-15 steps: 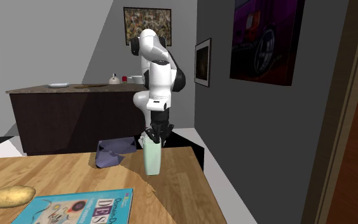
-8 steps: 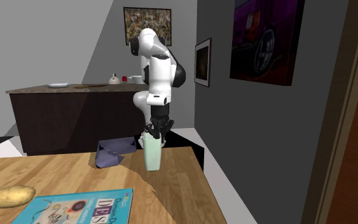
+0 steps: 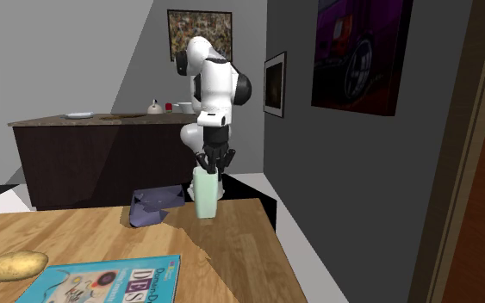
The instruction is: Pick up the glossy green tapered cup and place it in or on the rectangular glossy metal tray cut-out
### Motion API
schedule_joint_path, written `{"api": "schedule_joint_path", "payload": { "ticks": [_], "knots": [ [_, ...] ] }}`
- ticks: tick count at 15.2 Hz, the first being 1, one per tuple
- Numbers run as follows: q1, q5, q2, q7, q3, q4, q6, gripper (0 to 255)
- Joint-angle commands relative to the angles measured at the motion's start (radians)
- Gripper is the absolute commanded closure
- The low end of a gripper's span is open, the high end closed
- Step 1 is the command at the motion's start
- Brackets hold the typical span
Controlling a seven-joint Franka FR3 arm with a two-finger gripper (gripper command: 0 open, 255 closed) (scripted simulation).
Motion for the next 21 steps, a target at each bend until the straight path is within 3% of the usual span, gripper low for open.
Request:
{"api": "schedule_joint_path", "payload": {
  "ticks": [1,11,21],
  "knots": [
    [0.0,0.0,-0.008,-0.001,0.002,0.022,-0.03,255],
    [0.002,0.001,-0.04,-0.002,0.011,0.116,-0.155,255],
    [-0.103,-0.109,-0.358,-0.118,-0.057,-0.066,-0.274,255]
  ]
}}
